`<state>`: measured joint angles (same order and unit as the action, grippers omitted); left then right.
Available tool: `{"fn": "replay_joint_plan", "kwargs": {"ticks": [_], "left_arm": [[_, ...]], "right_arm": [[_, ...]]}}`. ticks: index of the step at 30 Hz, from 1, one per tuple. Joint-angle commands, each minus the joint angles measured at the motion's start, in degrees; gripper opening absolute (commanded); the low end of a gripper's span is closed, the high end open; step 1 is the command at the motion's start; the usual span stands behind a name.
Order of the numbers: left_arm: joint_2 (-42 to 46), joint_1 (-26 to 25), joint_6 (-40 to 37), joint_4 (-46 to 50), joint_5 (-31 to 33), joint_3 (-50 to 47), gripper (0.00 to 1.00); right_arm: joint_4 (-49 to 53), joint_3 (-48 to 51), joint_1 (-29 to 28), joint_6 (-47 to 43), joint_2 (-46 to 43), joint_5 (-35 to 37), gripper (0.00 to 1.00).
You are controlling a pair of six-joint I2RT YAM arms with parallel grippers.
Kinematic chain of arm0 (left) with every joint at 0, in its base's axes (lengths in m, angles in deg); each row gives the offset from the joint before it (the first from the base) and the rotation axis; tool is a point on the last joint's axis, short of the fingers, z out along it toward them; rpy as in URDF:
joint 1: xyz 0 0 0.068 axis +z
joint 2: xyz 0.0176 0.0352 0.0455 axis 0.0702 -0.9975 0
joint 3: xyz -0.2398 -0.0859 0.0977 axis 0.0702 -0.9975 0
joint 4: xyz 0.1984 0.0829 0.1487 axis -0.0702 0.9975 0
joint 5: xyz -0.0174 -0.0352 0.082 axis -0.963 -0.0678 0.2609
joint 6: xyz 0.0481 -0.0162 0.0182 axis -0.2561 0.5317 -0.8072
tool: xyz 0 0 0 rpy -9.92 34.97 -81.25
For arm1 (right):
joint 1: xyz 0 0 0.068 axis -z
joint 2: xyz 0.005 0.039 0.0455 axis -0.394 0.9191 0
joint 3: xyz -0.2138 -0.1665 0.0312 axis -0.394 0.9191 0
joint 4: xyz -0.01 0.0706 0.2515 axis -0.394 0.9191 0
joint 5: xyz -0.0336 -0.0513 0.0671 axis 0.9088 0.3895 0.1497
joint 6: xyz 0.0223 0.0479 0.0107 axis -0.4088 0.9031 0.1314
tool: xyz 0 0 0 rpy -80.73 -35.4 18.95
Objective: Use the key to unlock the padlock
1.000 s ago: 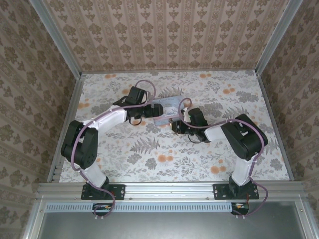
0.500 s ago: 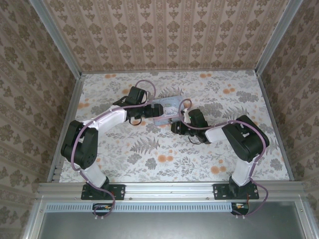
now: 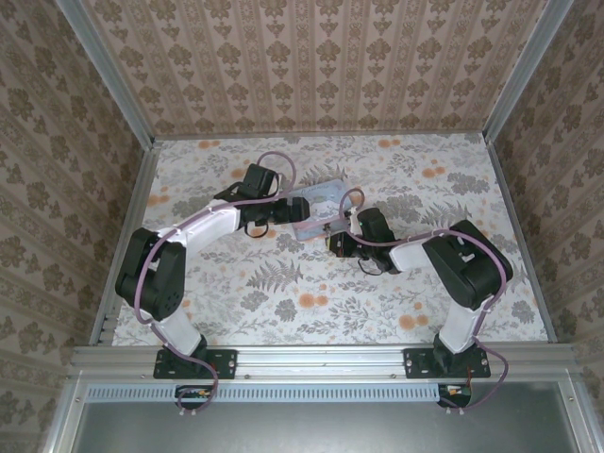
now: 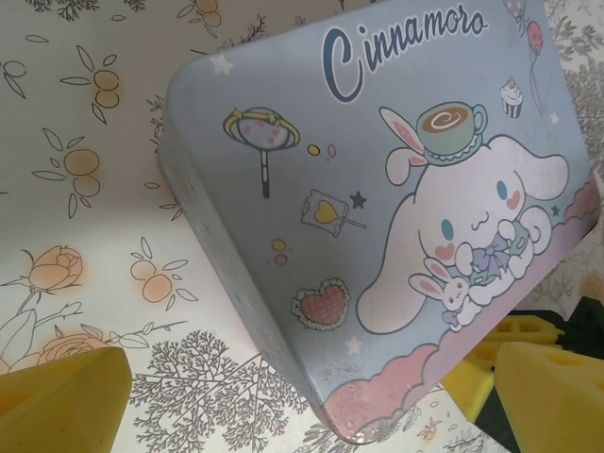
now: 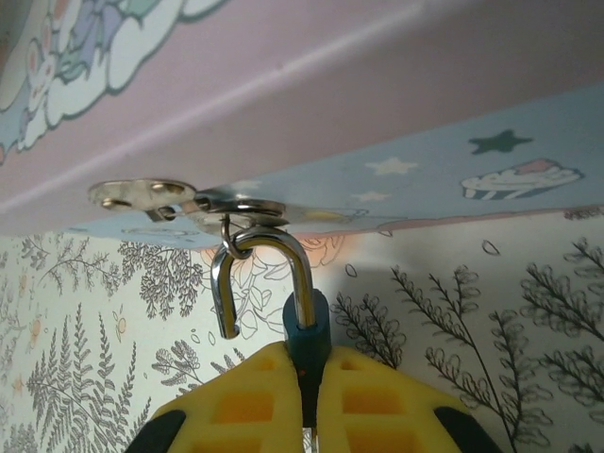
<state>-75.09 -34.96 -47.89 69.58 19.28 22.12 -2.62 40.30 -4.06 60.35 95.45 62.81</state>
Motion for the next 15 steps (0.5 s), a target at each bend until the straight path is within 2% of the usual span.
{"fn": "replay_joint_plan", "kwargs": {"ticks": [1, 9, 15], "left_arm": [[0.50, -2.06, -3.45, 3.65, 3.91, 2.91, 1.00], [-3.93, -7.87, -7.35, 13.15, 19.64, 8.95, 1.00], [-6.81, -10.09, -8.11, 15.31, 26.58, 11.67, 1.00]], "right_arm": [[7.18, 1.83, -0.07, 0.71, -1.15, 1.64, 0.02], [8.37, 2.61, -0.05, 2.01, -2.55, 2.07, 0.00], [9.15, 3.14, -0.07, 2.80, -3.23, 3.15, 0.00]]}}
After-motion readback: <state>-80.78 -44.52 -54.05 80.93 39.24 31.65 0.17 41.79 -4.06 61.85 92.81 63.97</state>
